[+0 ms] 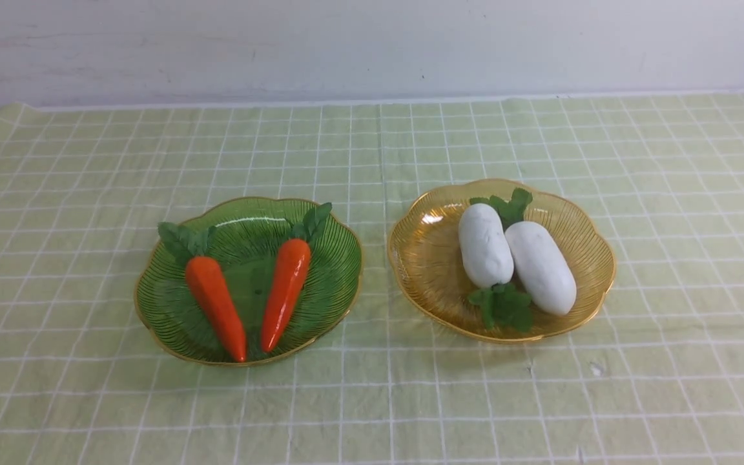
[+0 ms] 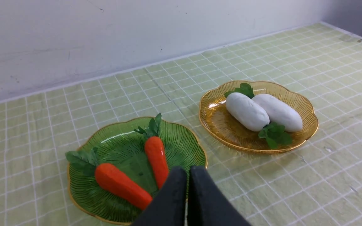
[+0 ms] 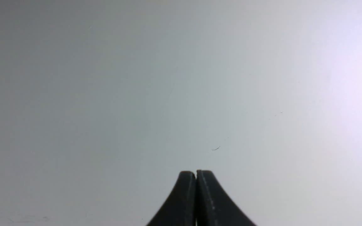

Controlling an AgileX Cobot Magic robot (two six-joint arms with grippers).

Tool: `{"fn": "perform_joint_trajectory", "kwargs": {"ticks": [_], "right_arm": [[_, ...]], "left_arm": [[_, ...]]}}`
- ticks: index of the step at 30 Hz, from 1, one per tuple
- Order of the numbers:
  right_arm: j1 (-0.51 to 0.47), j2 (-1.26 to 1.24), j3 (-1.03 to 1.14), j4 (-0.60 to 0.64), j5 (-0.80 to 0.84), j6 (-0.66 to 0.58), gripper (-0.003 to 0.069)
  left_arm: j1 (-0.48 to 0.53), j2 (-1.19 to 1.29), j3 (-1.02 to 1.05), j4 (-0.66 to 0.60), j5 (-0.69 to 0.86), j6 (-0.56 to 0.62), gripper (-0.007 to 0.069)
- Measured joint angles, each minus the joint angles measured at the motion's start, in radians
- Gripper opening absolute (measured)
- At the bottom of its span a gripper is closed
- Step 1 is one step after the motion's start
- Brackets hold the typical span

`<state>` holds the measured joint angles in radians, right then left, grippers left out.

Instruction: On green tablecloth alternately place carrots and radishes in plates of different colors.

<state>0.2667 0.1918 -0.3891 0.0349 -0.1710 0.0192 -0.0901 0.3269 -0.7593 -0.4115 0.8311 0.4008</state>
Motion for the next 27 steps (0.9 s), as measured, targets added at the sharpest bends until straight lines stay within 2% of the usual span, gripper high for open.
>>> {"fn": "perform_joint_trajectory", "kwargs": {"ticks": [6, 10, 17, 19, 23, 27], "right_arm": [[0.0, 0.0, 0.0, 0.0, 0.0, 0.0, -0.0015], [0.0, 0.0, 0.0, 0.0, 0.0, 0.0, -0.0015], [0.0, 0.0, 0.0, 0.0, 0.0, 0.0, -0.0015], [0.0, 0.0, 0.0, 0.0, 0.0, 0.0, -0.0015], [0.0, 0.0, 0.0, 0.0, 0.0, 0.0, -0.0015], [0.0, 0.0, 0.0, 0.0, 0.001, 0.0, -0.0015]], "left_arm": [[0.0, 0.0, 0.009, 0.04, -0.047, -0.002, -0.0008], [0.0, -0.022, 0.081, 0.128, -0.161, -0.051, -0.0008], [0.004, -0.175, 0.403, 0.382, -0.415, -0.263, -0.0008], [0.033, -0.258, 0.572, 0.471, -0.47, -0.369, -0.0008], [0.081, -0.331, 0.721, 0.512, -0.474, -0.425, -0.0008], [0.087, -0.337, 0.785, 0.502, -0.452, -0.411, -0.0008]]}}
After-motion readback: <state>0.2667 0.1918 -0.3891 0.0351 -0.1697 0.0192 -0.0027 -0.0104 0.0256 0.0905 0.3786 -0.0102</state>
